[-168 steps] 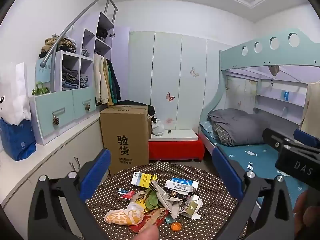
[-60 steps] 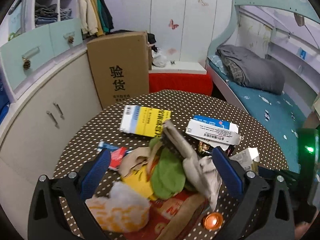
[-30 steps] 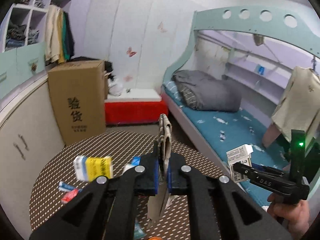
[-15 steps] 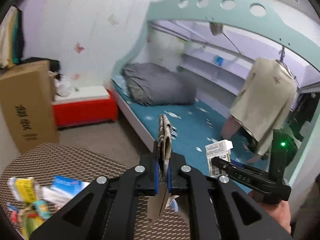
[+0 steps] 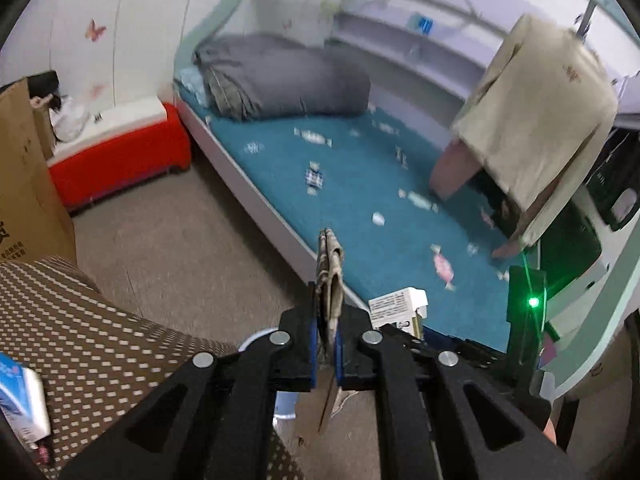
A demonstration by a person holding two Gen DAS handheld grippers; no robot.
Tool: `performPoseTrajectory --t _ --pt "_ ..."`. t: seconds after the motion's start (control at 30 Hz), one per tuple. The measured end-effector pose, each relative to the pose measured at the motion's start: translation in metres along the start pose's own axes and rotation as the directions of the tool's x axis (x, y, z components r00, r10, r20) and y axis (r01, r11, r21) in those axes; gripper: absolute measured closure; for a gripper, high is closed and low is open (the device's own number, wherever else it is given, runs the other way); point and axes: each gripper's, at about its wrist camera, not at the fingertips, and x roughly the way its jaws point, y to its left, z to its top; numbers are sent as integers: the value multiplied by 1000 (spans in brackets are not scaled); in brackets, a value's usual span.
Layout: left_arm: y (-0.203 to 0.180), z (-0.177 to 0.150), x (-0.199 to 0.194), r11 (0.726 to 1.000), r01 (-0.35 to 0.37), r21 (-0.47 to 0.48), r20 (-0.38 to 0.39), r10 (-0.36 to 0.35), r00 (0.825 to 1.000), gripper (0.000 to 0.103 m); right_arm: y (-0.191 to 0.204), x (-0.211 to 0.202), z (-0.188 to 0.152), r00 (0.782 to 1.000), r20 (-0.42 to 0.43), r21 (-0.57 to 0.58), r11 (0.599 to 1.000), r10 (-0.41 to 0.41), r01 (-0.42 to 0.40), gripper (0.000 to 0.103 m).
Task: Collect trash
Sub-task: 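Carry both items to the blue trash bin and open both tools over it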
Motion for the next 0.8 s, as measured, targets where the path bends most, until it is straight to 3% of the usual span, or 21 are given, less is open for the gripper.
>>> performPoseTrajectory --t 0.13,0.23,0.27,0.3,0.37,0.43,0.53,0.8 --pt "0 -3 51 1000 -20 8 -106 21 994 97 -15 41 -3 997 -78 39 999 2 1 55" --pt "2 -9 83 999 -26 41 -214 35 976 87 -21 65 -7 993 -115 54 998 14 -8 54" --pt "3 -10 89 998 -41 49 -231 52 972 69 -23 72 -8 992 -127 59 998 20 -12 54" --pt "6 -11 91 997 -56 53 -232 67 970 41 -25 79 -10 990 -137 64 998 25 -16 54" --pt "9 -12 88 993 -100 56 -205 109 973 17 -27 91 -12 987 -160 75 997 33 -22 47" --pt "13 -11 78 994 -102 51 -170 109 979 17 -29 99 -15 985 -168 92 995 42 -27 21" --pt "17 -10 64 991 -123 47 -129 128 983 14 -31 100 -20 984 -168 114 993 50 -31 8" --pt "24 -16 11 984 -171 47 -12 171 985 11 -22 70 -31 994 -107 111 994 -4 16 6"
